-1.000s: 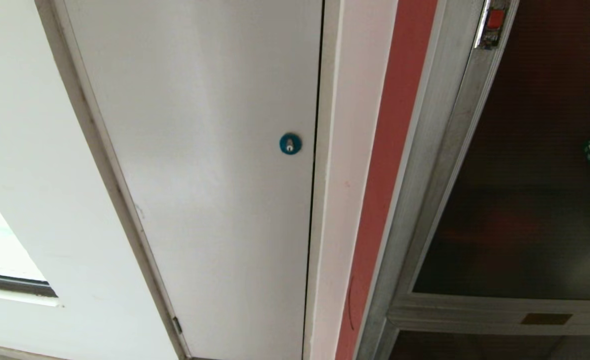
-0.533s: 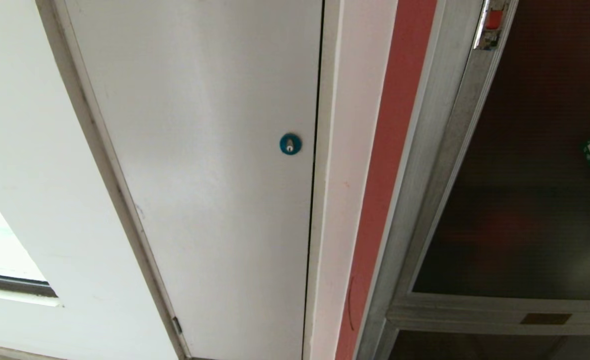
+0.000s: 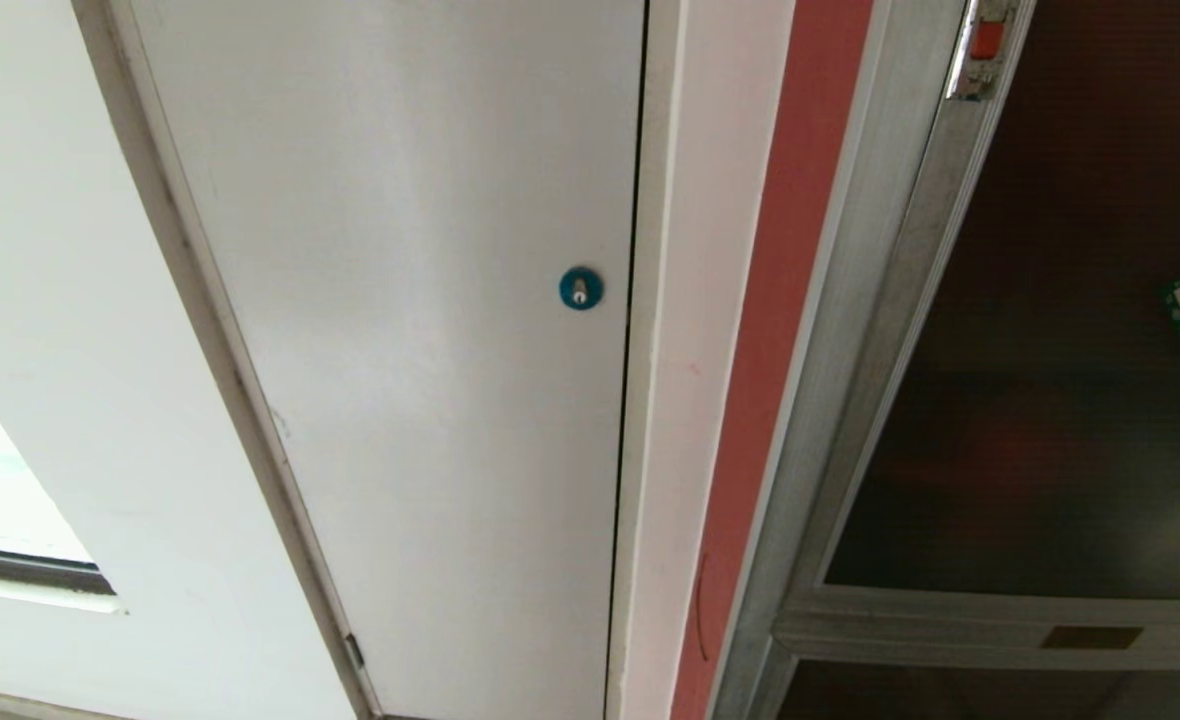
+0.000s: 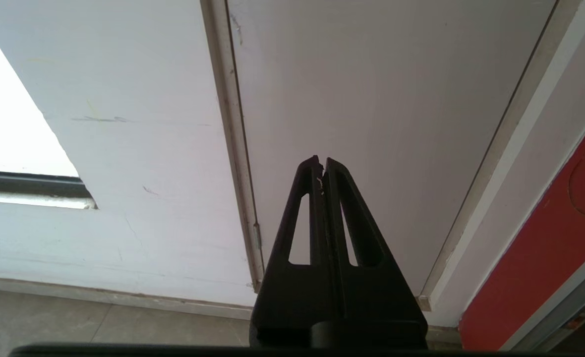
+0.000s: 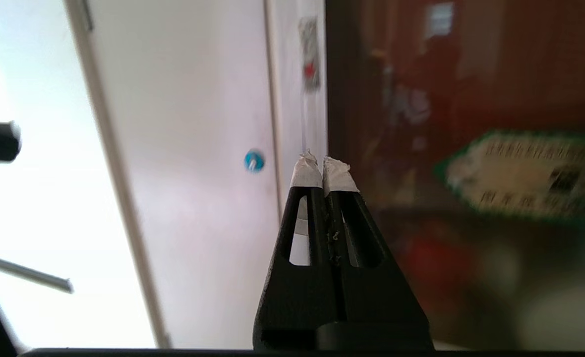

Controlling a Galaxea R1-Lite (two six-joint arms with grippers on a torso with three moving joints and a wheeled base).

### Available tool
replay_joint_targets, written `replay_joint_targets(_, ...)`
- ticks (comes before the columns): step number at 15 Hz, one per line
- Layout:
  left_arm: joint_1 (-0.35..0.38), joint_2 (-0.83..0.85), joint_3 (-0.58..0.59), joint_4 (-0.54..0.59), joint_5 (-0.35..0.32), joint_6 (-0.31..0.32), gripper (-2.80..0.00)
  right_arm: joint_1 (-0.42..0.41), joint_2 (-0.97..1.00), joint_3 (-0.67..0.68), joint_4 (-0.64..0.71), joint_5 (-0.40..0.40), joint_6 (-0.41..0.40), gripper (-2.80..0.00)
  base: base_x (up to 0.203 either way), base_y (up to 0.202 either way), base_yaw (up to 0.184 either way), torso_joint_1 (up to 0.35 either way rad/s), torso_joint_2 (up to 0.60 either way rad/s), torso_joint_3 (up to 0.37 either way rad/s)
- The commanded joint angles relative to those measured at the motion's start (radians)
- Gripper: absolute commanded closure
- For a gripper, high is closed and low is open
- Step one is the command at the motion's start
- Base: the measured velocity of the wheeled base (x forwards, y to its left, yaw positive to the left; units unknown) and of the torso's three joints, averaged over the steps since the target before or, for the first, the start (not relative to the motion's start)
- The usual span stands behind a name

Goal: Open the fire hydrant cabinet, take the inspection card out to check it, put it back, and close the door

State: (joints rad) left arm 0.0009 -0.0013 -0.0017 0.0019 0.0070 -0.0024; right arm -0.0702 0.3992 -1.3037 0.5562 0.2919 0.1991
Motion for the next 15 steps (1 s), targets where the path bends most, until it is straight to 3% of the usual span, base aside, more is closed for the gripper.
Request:
replay_joint_targets(1,0.001,0.0,0.0,0.0,0.001,-0.001,0.0,0.02,-0.074,0.054,0.008,0.003,0.001,0.0,0.0,0.0,0.0,0.0,0.0,0.0)
replay_joint_targets(8,0.001,0.001,0.0,0.0,0.001,-0.001,0.0,0.077,-0.337,0.479,-0.058,-0.013,-0.029,0.0,0.0,0.0,0.0,0.0,0.0,0.0)
replay_joint_targets(15,0.001,0.001,0.0,0.0,0.001,-0.001,0.0,0.079,-0.398,1.065,-0.59,-0.197,-0.139,0.0,0.0,0.0,0.0,0.0,0.0,0.0)
